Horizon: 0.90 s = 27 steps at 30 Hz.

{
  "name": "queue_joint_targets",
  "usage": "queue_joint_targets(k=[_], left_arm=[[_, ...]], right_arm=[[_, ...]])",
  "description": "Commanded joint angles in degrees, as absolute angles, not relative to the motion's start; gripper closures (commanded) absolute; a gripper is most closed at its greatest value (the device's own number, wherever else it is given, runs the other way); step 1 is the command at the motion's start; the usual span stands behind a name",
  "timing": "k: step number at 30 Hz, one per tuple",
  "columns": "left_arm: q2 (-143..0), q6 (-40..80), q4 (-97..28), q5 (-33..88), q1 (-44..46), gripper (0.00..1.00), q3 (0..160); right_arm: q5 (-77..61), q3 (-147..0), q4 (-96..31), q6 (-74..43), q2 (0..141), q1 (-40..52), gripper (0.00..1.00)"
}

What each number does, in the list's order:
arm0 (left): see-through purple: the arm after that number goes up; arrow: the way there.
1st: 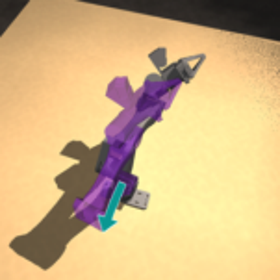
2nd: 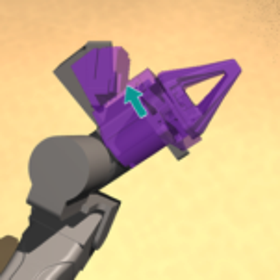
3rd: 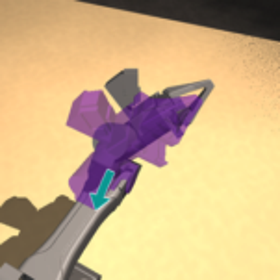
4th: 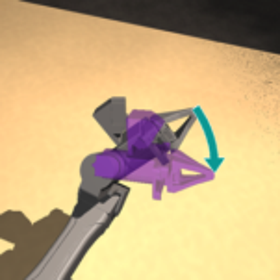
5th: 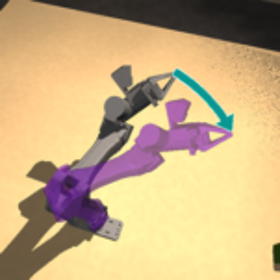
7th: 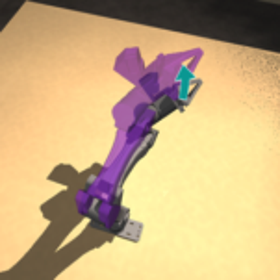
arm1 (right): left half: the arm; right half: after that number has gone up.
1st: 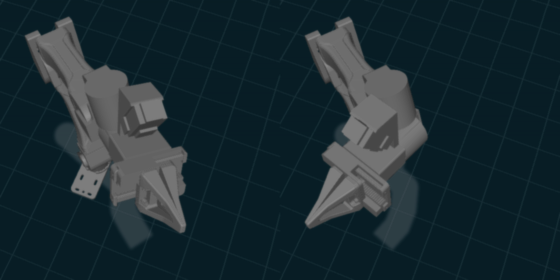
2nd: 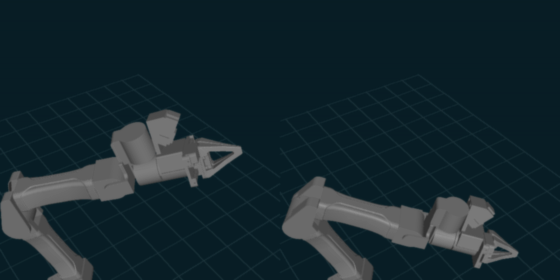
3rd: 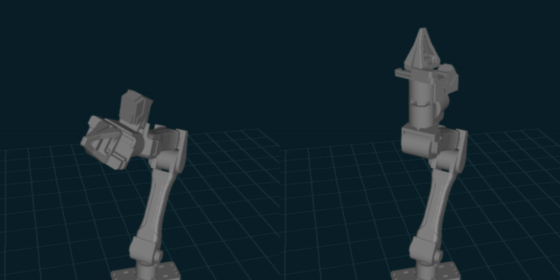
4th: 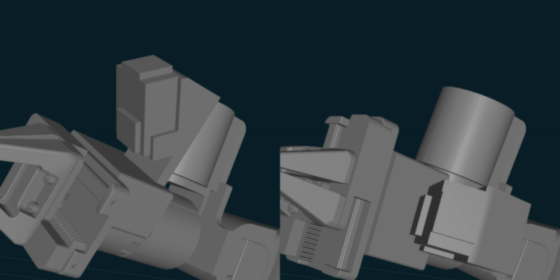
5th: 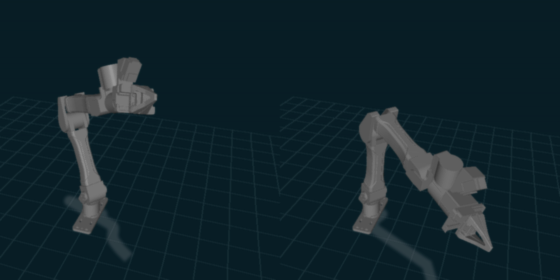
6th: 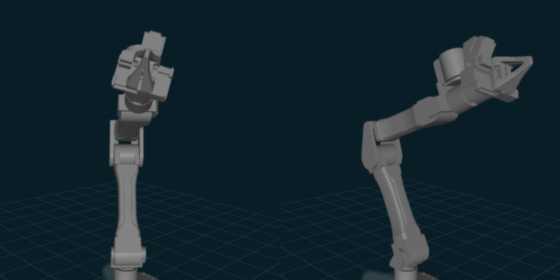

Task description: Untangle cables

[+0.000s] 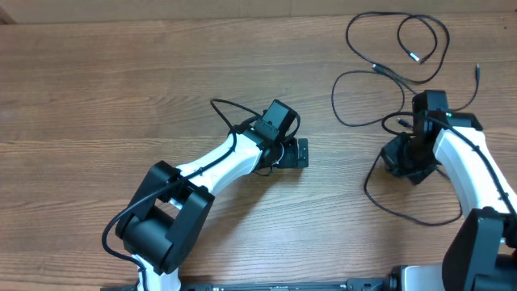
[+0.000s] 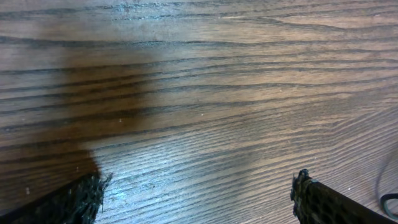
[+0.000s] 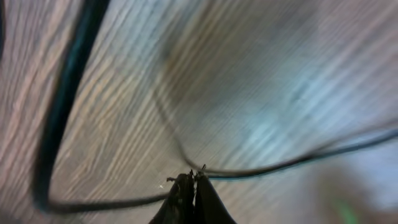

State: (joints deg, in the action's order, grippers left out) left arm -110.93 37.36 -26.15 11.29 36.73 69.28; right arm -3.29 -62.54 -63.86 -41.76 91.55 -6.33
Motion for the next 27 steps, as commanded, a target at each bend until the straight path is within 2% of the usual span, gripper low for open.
queue_joint_targets(k=[1, 6, 11, 14, 19, 22, 27], left_arm=[[-111.87, 37.28, -27.16, 10.11, 36.34, 0.00, 68.73], [-111.87, 37.28, -27.83, 10.11, 36.34, 0.00, 68.73], [-111.87, 37.28, -28.16, 10.11, 36.34, 0.00, 68.73], [-111.87, 37.26, -29.21, 10.07, 36.34, 0.00, 68.73], [-111.87, 37.28, -29.04, 9.85, 36.34, 0.00, 68.73], [-111.87, 37.30, -27.88, 9.89, 36.34, 0.00, 68.73], [-111.87, 37.34, -27.27, 10.11, 36.34, 0.00, 68.73]], right_arm=[[1.04, -69.01, -67.46, -41.34, 91.46, -6.22, 0.96], [6.94, -75.64, -75.11, -41.39, 91.37, -6.22, 0.96], [9.85, -79.70, -77.21, -42.09, 91.35, -8.01, 0.96], [9.37, -80.40, -75.40, -42.19, 91.35, -12.14, 0.90], [5.19, -80.38, -70.15, -41.93, 91.42, -20.78, 0.70], [3.97, -80.31, -66.13, -41.50, 91.48, -23.77, 0.44], [3.92, -80.31, -60.77, -41.56, 93.32, -24.45, 0.14]])
